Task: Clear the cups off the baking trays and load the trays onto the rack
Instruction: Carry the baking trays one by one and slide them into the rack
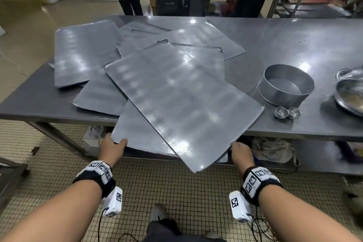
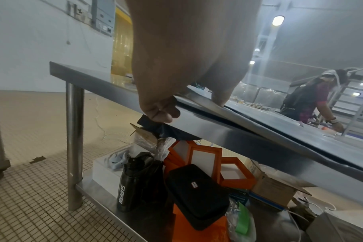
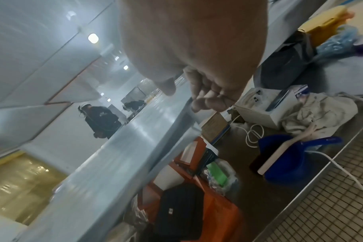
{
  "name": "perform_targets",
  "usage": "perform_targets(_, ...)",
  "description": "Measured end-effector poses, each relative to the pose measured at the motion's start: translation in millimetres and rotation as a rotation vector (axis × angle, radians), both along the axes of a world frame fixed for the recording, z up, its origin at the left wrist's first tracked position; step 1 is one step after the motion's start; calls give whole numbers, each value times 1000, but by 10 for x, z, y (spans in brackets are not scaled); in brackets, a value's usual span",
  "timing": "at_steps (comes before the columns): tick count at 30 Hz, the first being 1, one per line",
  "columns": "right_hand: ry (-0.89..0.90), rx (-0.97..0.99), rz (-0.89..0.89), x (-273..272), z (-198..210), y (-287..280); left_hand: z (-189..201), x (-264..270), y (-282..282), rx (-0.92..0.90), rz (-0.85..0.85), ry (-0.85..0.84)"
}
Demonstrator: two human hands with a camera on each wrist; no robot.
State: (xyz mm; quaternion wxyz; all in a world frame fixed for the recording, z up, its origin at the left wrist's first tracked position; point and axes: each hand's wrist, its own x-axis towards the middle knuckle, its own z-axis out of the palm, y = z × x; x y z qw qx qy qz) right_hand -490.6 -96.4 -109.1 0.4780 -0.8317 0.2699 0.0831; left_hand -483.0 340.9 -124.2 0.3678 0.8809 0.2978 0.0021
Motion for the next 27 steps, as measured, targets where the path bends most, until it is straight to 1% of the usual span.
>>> perform_targets(1, 3, 12, -44, 40, 6, 7, 8, 10, -5, 9, -5, 8)
perform_targets(3, 26, -12, -66, 94, 4, 20, 20, 20, -14, 8, -29, 9)
perform_targets(6, 65, -100, -39, 121, 41, 41, 28, 64, 0, 3, -21, 20)
perform_targets(9, 117, -153, 30, 145, 106, 114, 43, 104, -2, 22, 0, 45)
perform_targets(12, 159, -185, 179, 178, 176, 284, 71, 127, -9, -1, 16, 32)
perform_targets(16, 177, -229, 451, 273, 242, 597, 165, 176, -27, -39, 29, 19)
perform_targets(19, 171, -183, 585, 333, 287, 767, 186, 229, 42, -43, 14, 16)
perform_targets(21, 139, -156, 588, 396, 335, 800, 190, 258, 97, -42, 0, 14)
perform_targets(22, 106, -176, 562, 448, 349, 785, 191, 273, 121, -44, -7, 9)
perform_targets(25, -20, -289, 427, 711, 371, 647, 239, 339, 162, -63, -23, 9)
perform_targets(27, -63, -345, 366, 937, 389, 511, 275, 402, 167, -91, -34, 13)
